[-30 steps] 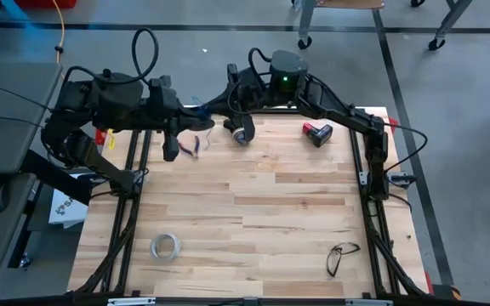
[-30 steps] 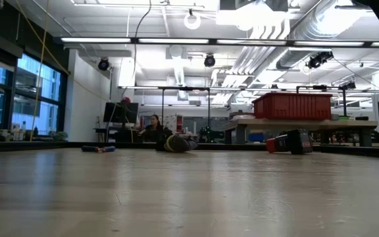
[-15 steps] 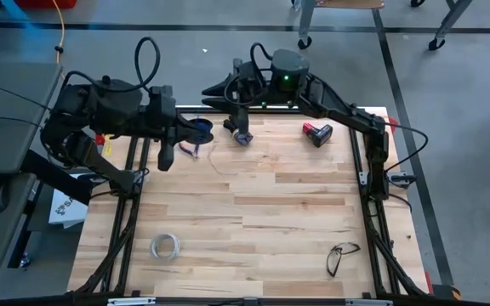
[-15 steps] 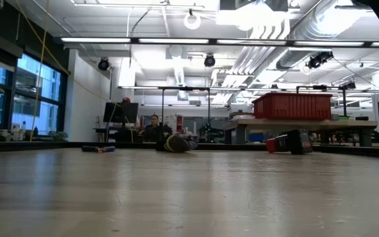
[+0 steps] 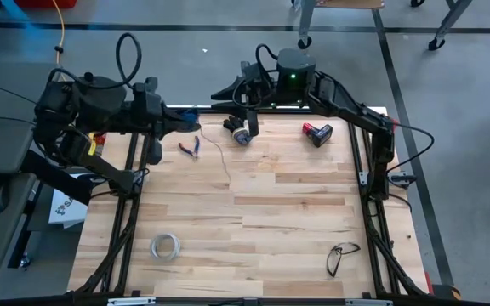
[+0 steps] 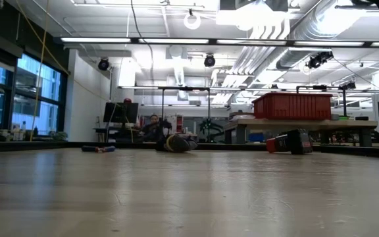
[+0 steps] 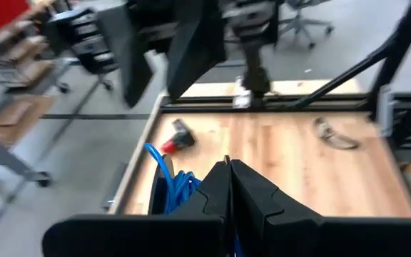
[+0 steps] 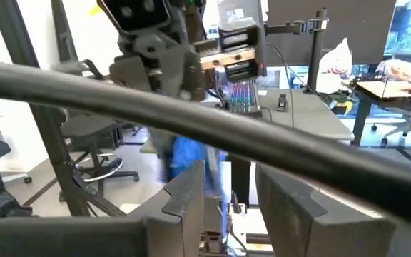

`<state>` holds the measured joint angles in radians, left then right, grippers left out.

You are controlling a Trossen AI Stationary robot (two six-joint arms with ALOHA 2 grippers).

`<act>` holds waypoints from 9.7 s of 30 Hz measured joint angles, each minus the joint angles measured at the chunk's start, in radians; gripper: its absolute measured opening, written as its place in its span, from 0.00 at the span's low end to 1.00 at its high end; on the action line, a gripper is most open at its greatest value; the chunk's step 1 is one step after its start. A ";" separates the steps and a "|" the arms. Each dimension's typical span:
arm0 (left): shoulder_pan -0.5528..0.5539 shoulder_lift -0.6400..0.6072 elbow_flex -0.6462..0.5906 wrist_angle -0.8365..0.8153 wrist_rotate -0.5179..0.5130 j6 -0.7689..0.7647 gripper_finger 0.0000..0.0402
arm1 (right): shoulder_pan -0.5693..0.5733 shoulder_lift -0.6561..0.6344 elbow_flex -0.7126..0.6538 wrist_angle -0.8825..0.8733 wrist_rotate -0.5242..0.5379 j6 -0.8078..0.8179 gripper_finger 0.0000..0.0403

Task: Coil cords
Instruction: Coil the blue wire onto the black spool

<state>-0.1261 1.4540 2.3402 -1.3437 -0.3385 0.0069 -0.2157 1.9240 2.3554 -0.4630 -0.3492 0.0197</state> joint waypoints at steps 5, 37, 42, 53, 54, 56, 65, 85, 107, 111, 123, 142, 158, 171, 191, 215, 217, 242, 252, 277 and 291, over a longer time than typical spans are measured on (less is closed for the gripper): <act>0.000 -0.001 0.000 0.002 -0.060 0.097 0.00 | 0.000 -0.005 0.001 -0.051 -0.016 0.048 0.29; -0.080 0.001 0.000 0.380 -0.147 0.319 0.00 | 0.027 0.002 0.000 -0.213 0.080 0.002 0.29; -0.080 0.001 0.000 0.398 -0.147 0.321 0.00 | 0.027 0.006 0.000 -0.217 0.081 0.002 0.29; -0.081 0.001 0.000 0.419 -0.145 0.310 0.00 | 0.027 0.006 0.000 -0.169 0.080 0.032 0.29; -0.081 0.001 0.000 0.422 -0.144 0.309 0.00 | 0.029 0.006 0.000 -0.157 0.079 0.034 0.29; -0.081 0.001 0.000 0.424 -0.136 0.308 0.00 | 0.030 0.006 0.000 -0.135 0.088 0.028 0.29; -0.081 0.001 0.000 0.430 -0.117 0.283 0.00 | 0.030 0.006 0.000 -0.112 0.112 0.026 0.29; -0.081 0.005 0.000 0.491 -0.084 0.282 0.00 | 0.035 0.006 0.000 -0.082 0.058 0.054 0.29; -0.080 0.006 0.000 0.505 -0.083 0.277 0.00 | 0.079 0.006 0.000 -0.033 0.050 0.043 0.24; -0.080 0.006 0.000 0.505 -0.083 0.256 0.00 | 0.099 0.006 0.000 -0.031 0.069 0.014 0.04; -0.085 -0.016 0.000 0.399 0.003 0.006 0.00 | 0.133 -0.037 -0.001 -0.099 0.234 -0.073 0.00; -0.026 -0.020 0.000 0.461 -0.100 0.088 0.00 | 0.166 -0.107 0.000 -0.215 0.348 -0.117 0.00; 0.062 0.030 0.000 0.695 0.051 -0.022 0.00 | 0.231 -0.087 0.000 -0.182 0.370 -0.159 0.00; 0.101 0.112 0.000 0.871 0.294 -0.448 0.00 | 0.258 0.010 -0.001 0.135 0.277 -0.185 0.00; 0.053 0.110 0.001 0.714 0.422 -0.957 0.00 | 0.226 0.014 -0.002 0.310 0.259 -0.280 0.00; 0.046 0.052 0.000 0.046 0.065 -0.250 0.00 | 0.083 0.012 -0.002 0.053 0.187 -0.307 0.00; 0.045 0.052 0.000 0.039 -0.014 -0.149 0.00 | 0.076 0.012 -0.002 0.047 0.199 -0.306 0.00; -0.007 0.027 0.000 0.137 -0.266 0.189 0.00 | 0.031 -0.006 0.000 -0.010 0.269 -0.041 0.14; -0.008 -0.017 0.000 0.140 -0.227 0.165 0.00 | 0.056 -0.048 0.000 -0.139 0.232 -0.043 0.45; -0.007 -0.011 0.001 0.328 -0.226 0.242 0.00 | 0.060 -0.047 0.000 -0.159 0.216 0.059 0.47; -0.007 -0.009 0.001 0.325 -0.235 0.249 0.00 | 0.066 -0.048 0.000 -0.158 0.208 0.059 0.30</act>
<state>-0.1333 1.4445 2.3408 -1.0182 -0.5735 0.2562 -0.1497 1.8763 2.3550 -0.6212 -0.1410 0.0792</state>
